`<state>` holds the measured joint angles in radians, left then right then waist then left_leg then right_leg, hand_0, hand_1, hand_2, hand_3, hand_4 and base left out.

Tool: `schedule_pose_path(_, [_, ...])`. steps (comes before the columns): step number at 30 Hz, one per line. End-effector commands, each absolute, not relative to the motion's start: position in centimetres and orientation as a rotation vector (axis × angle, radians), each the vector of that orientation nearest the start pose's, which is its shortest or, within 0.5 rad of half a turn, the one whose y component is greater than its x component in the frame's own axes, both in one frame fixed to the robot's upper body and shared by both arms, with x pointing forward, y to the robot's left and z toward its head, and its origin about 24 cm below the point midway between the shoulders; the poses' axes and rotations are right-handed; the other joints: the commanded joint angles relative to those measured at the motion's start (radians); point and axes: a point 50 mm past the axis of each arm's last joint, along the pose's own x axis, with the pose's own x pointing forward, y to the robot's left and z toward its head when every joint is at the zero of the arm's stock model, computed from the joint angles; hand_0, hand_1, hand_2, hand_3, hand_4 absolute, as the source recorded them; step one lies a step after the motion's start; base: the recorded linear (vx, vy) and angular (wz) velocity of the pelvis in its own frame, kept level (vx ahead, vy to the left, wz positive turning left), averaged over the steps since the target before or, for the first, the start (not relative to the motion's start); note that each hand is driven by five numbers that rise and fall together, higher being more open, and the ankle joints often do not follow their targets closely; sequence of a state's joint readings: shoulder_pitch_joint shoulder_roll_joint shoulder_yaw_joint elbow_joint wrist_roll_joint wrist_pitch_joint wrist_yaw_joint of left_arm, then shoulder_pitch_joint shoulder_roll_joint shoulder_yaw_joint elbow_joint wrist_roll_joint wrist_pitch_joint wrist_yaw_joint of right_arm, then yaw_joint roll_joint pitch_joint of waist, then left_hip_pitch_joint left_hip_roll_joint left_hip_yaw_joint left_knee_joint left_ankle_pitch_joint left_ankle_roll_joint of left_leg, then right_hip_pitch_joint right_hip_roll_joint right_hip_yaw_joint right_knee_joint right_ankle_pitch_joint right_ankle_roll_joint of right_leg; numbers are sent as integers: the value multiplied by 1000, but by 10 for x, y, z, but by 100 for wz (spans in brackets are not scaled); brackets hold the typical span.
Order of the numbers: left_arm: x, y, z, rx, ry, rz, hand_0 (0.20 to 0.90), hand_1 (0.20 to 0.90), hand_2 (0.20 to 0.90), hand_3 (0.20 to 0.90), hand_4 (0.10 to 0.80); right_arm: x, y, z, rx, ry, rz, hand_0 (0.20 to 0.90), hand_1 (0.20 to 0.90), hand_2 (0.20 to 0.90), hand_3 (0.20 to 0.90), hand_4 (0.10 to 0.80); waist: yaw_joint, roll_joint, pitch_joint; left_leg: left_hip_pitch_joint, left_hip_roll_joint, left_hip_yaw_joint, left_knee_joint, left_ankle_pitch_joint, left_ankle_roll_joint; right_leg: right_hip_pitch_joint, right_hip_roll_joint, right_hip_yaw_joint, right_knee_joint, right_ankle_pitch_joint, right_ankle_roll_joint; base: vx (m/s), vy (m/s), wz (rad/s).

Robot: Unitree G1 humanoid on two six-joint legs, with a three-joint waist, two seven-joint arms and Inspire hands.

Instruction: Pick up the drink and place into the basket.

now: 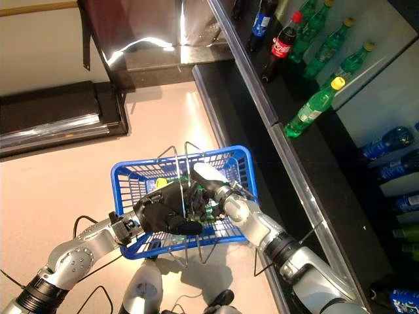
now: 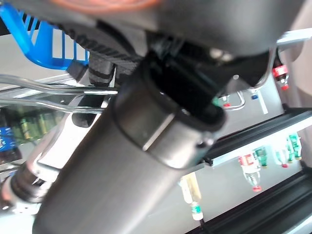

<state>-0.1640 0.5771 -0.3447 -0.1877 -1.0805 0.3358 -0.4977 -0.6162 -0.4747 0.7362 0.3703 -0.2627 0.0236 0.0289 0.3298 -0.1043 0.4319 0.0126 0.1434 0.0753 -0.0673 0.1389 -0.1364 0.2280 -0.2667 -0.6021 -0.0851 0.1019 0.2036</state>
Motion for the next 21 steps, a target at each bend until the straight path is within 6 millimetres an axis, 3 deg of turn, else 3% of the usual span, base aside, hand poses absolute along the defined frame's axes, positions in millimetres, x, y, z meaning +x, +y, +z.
schedule_pose_path(1, [191, 52, 200, -704, -449, -1718, 300, 300, 300, 200, 100, 325, -60, 72, -1070, -235, 678, 300, 300, 300, 200, 100, 19, 7, -364, 0, -12, -58, -20, -35, 14, 23, 10, 21, -2, -29, 7, 0, 0, 0])
schedule_pose_path(21, [184, 44, 214, -700, -503, -1804, 300, 300, 300, 200, 100, 327, -52, 36, -1091, -63, 699, 300, 300, 300, 200, 100, 47, 10, -379, -12, -21, -93, -20, -31, 16, 25, 14, 6, -2, -33, 4, 4, 4, 3])
